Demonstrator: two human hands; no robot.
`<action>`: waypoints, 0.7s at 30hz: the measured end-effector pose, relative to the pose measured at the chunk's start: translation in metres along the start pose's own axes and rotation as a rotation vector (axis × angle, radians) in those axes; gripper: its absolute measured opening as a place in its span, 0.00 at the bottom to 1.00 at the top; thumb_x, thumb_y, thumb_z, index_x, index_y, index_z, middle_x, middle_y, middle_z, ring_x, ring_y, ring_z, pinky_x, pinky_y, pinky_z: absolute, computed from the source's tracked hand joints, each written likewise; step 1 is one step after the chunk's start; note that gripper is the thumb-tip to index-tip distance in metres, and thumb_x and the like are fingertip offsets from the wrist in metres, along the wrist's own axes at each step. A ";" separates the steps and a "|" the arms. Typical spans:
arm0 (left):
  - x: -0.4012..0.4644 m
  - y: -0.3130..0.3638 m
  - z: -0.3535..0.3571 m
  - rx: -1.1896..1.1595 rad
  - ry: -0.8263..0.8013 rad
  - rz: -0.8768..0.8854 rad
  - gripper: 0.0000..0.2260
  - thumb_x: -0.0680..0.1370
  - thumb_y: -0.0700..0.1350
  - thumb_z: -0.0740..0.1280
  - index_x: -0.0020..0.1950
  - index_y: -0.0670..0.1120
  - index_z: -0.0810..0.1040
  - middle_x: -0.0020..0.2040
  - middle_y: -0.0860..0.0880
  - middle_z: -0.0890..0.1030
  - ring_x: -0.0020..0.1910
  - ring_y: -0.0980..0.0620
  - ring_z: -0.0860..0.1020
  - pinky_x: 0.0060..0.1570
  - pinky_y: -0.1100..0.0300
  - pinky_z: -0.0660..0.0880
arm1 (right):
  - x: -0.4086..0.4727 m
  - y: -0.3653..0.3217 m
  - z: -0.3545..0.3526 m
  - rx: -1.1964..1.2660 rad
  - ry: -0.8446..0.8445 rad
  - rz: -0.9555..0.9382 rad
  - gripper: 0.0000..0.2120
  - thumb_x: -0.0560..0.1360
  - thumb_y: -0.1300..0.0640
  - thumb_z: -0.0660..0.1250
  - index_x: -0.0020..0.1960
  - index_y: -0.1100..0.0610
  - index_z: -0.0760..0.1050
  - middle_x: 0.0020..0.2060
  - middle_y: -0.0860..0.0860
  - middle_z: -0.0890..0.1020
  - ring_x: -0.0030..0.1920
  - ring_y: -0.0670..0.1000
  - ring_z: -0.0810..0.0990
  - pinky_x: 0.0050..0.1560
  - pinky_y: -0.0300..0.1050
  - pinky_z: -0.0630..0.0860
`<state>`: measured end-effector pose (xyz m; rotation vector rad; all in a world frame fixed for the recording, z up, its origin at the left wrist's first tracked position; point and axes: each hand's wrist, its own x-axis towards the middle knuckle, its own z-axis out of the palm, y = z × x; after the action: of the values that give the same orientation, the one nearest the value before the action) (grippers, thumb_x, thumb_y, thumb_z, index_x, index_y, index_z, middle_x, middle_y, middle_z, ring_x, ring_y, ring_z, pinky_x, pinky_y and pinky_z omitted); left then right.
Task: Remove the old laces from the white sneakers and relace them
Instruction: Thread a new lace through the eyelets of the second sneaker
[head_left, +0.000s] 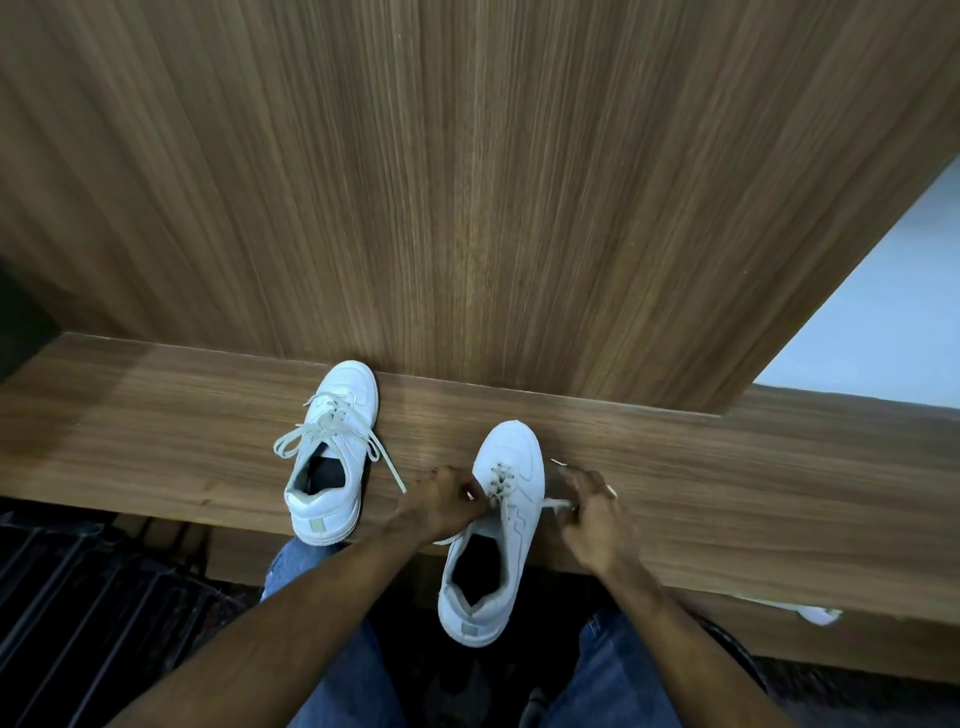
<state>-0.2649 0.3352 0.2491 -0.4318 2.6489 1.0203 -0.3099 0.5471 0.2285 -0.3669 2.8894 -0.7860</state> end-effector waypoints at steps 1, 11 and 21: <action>0.000 -0.003 -0.002 -0.109 -0.051 0.001 0.14 0.75 0.54 0.68 0.29 0.54 0.74 0.31 0.56 0.75 0.35 0.55 0.76 0.38 0.60 0.70 | -0.004 0.000 0.004 -0.007 -0.063 -0.050 0.26 0.71 0.59 0.65 0.68 0.46 0.70 0.63 0.47 0.76 0.62 0.52 0.76 0.58 0.47 0.74; -0.004 -0.004 -0.022 0.472 -0.017 0.150 0.11 0.79 0.50 0.61 0.54 0.46 0.79 0.54 0.46 0.81 0.57 0.48 0.77 0.51 0.55 0.69 | -0.006 -0.008 0.021 -0.038 -0.111 -0.102 0.11 0.78 0.45 0.60 0.54 0.45 0.79 0.46 0.50 0.85 0.51 0.56 0.81 0.45 0.48 0.76; 0.006 -0.013 -0.014 0.550 0.188 0.199 0.11 0.78 0.52 0.61 0.57 0.53 0.76 0.60 0.52 0.77 0.58 0.47 0.77 0.56 0.54 0.70 | -0.002 -0.006 -0.011 0.508 -0.311 0.171 0.12 0.77 0.61 0.67 0.38 0.48 0.81 0.25 0.48 0.77 0.24 0.44 0.71 0.32 0.41 0.71</action>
<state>-0.2680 0.3153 0.2494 -0.1482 3.0268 0.2675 -0.3087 0.5478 0.2410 -0.1618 2.2941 -1.2543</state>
